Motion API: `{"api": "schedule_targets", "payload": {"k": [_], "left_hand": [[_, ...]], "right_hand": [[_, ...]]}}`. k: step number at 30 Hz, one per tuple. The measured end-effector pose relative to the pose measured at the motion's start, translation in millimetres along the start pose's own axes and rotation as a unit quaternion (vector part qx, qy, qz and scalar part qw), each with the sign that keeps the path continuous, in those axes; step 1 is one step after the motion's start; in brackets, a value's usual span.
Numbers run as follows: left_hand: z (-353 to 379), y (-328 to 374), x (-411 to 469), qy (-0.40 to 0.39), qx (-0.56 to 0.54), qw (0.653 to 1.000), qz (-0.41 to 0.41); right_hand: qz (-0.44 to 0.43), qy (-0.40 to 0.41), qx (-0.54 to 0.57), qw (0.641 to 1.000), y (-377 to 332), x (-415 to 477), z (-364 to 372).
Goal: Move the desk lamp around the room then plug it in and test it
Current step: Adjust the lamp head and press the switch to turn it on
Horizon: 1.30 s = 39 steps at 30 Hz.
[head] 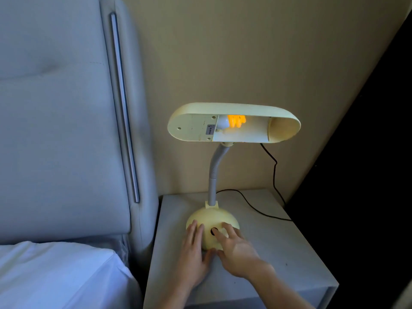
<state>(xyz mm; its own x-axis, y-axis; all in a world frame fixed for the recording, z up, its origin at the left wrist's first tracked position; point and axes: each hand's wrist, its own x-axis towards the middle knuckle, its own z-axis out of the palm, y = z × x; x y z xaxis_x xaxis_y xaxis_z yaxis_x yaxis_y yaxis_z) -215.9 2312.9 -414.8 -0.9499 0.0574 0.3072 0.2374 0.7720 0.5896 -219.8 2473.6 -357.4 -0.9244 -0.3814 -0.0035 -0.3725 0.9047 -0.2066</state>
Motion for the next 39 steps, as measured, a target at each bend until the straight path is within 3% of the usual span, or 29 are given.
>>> {"api": "schedule_targets", "payload": {"k": [12, 30, 35, 39], "left_hand": [[4, -3, 1, 0.010, -0.006, 1.000, 0.001], [4, -5, 2, 0.012, 0.003, 1.000, 0.007], [4, -6, 0, 0.008, 0.003, 1.000, -0.004], [1, -4, 0, -0.004, 0.008, 1.000, -0.007]], "right_hand": [[-0.028, -0.021, 0.057, 0.998, 19, -2, -4], [-0.022, -0.016, 0.050, 0.998, 15, -3, -10], [-0.034, -0.067, 0.029, 0.997, 12, -3, -9], [-0.044, -0.052, 0.033, 0.997, 20, -5, -13]]}}
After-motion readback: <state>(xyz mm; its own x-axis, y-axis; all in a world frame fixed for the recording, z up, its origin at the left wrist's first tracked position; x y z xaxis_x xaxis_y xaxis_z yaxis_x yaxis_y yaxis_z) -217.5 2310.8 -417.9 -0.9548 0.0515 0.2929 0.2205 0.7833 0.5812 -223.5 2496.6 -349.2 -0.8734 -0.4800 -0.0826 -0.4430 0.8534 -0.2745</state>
